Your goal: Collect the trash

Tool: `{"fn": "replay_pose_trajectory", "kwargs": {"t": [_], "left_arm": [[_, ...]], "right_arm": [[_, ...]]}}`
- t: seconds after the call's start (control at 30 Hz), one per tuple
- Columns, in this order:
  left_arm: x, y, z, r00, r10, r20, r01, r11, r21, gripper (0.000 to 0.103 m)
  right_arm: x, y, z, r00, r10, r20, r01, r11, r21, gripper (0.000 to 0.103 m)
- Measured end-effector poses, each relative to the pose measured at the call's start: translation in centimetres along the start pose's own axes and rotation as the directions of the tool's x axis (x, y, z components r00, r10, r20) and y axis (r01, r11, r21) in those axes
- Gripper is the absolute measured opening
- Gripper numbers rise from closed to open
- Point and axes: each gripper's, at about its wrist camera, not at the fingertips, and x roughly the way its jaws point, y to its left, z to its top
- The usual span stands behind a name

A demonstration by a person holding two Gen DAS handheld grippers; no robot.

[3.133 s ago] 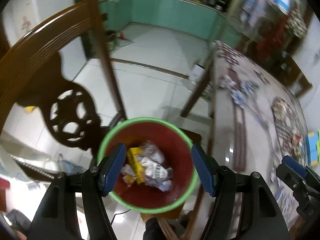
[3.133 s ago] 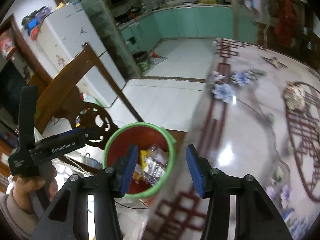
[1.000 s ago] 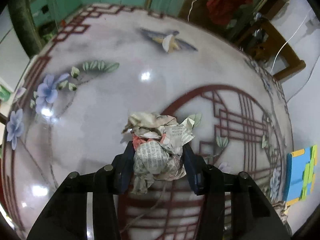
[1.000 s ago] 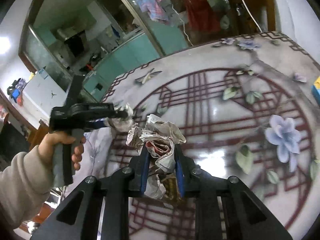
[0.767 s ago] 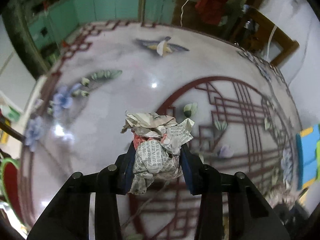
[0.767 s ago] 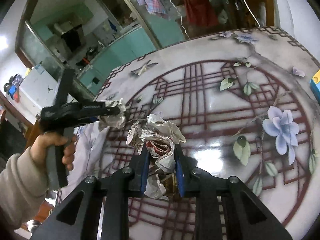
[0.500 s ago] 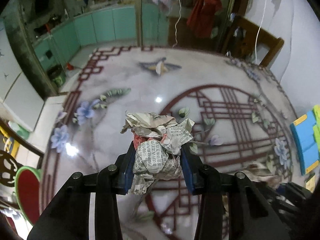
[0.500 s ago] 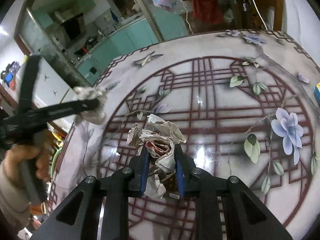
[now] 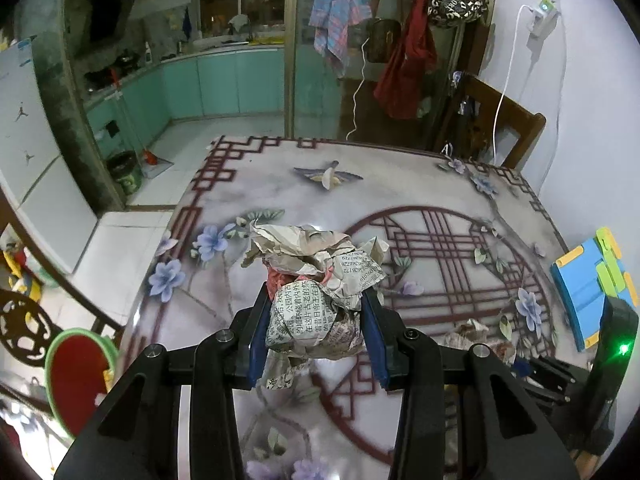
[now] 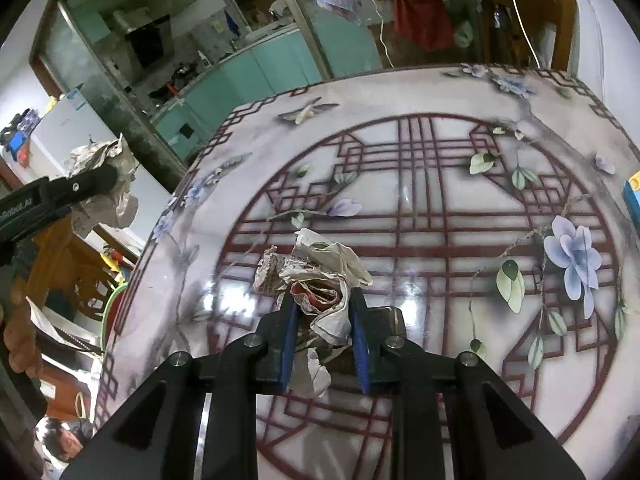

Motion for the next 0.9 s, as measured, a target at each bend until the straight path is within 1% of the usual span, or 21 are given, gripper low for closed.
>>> {"fn": "replay_pose_trajectory", "kwargs": {"t": [0.1, 0.23, 0.33, 0.47, 0.6, 0.7, 0.9], "left_arm": [[-0.3, -0.1, -1.3, 1.000, -0.008, -0.028, 0.008, 1.000, -0.006, 0.040], [-0.6, -0.4, -3.9, 0.997, -0.031, -0.075, 0.029, 0.999, -0.024, 0.040], [-0.8, -0.7, -6.5, 0.993, -0.044, -0.114, 0.041, 0.999, -0.030, 0.040], [-0.8, -0.8, -9.1, 0.985, -0.060, -0.160, 0.053, 0.997, -0.052, 0.040], [-0.5, 0.3, -10.5, 0.980, -0.052, -0.190, 0.037, 0.996, -0.082, 0.040], [-0.5, 1.4, -11.3, 0.978, -0.040, -0.206, 0.019, 0.995, -0.102, 0.041], [0.5, 3.3, -13.1, 0.969, -0.004, -0.248, -0.023, 0.994, -0.105, 0.044]], "right_arm": [[-0.5, 0.6, -0.3, 1.000, -0.005, 0.000, 0.005, 1.000, -0.012, 0.022], [-0.5, 0.8, -0.8, 0.999, -0.019, -0.030, 0.018, 1.000, -0.024, 0.022], [-0.4, 1.1, -0.8, 0.998, -0.038, -0.049, 0.035, 0.998, -0.054, 0.022], [-0.2, 1.9, -0.3, 0.996, -0.059, -0.066, 0.051, 0.993, -0.107, 0.022], [0.5, 3.4, -0.1, 0.995, -0.055, -0.084, 0.041, 0.986, -0.161, 0.022], [1.1, 4.5, -0.5, 0.994, -0.043, -0.101, 0.025, 0.984, -0.179, 0.022], [2.1, 6.4, -1.5, 0.992, -0.015, -0.124, -0.011, 0.979, -0.205, 0.023]]}}
